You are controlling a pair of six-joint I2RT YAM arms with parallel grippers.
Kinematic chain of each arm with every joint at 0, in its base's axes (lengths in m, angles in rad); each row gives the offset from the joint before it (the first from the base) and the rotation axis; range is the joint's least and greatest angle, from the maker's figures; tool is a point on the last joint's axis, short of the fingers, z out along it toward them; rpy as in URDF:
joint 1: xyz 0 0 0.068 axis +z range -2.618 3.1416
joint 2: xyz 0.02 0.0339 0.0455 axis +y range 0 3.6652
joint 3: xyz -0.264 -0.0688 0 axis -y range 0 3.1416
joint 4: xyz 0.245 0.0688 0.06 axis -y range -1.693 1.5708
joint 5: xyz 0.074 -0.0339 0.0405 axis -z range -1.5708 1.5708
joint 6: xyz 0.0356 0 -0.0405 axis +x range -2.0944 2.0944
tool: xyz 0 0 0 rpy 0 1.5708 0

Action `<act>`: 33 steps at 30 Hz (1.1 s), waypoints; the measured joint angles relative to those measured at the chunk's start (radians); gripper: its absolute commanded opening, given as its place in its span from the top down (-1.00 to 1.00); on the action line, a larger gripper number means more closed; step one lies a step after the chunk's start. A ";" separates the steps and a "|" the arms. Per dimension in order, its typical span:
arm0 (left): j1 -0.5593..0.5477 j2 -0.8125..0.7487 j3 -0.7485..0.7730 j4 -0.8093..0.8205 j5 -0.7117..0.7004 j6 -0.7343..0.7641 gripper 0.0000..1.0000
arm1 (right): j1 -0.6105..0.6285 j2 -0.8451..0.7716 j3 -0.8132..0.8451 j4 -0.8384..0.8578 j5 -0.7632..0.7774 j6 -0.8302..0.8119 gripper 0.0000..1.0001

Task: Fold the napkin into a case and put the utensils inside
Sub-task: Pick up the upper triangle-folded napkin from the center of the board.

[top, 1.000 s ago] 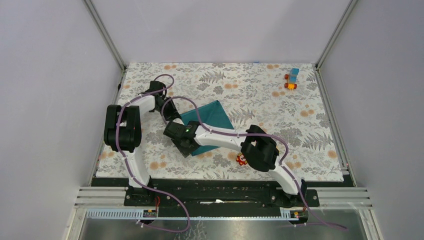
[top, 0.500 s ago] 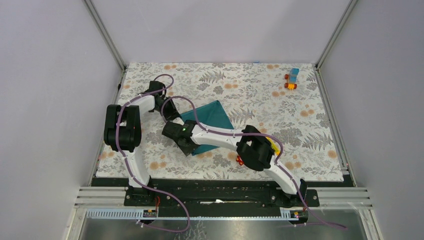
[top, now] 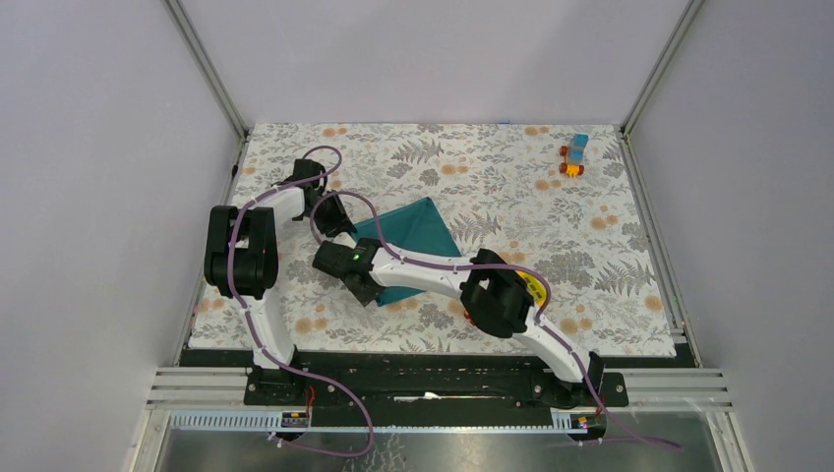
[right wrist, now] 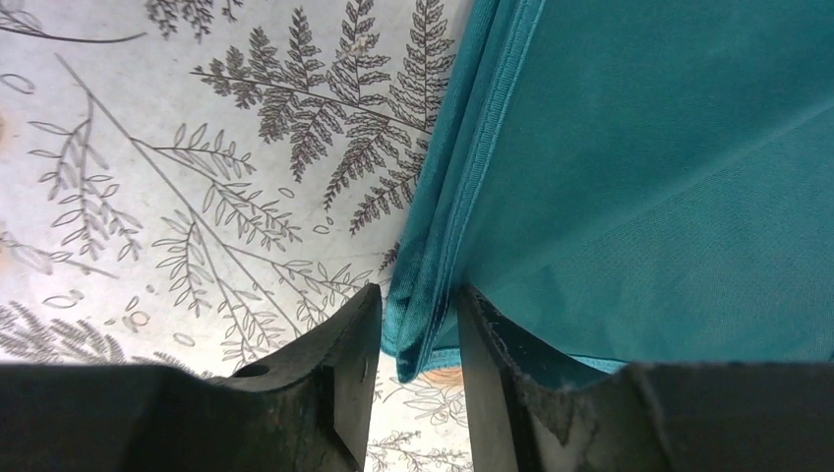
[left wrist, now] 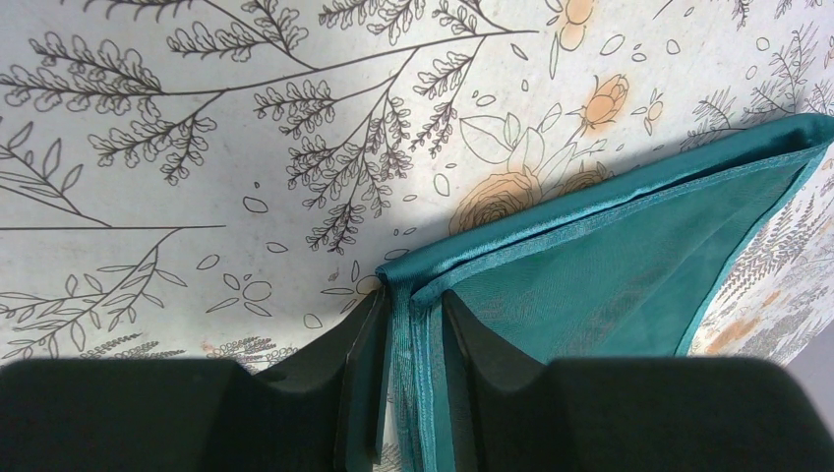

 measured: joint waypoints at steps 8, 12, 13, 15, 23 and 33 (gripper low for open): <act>0.000 0.000 0.000 0.000 0.000 0.002 0.38 | 0.000 0.029 0.002 0.011 -0.005 -0.011 0.15; 0.004 0.000 0.000 0.000 0.000 0.003 0.38 | 0.000 0.029 0.000 0.014 -0.006 -0.011 0.17; 0.004 0.000 0.000 0.000 0.000 0.003 0.37 | 0.000 0.029 -0.003 0.016 -0.006 -0.011 0.21; 0.005 0.000 0.000 0.000 0.000 0.003 0.34 | 0.000 0.027 -0.009 0.023 -0.006 -0.010 0.28; 0.011 0.000 0.000 0.008 0.030 0.004 0.17 | 0.002 0.025 -0.021 0.051 0.042 -0.011 0.75; 0.077 -0.101 -0.085 0.037 0.062 0.015 -0.63 | 0.003 0.009 -0.059 0.096 0.098 -0.031 1.00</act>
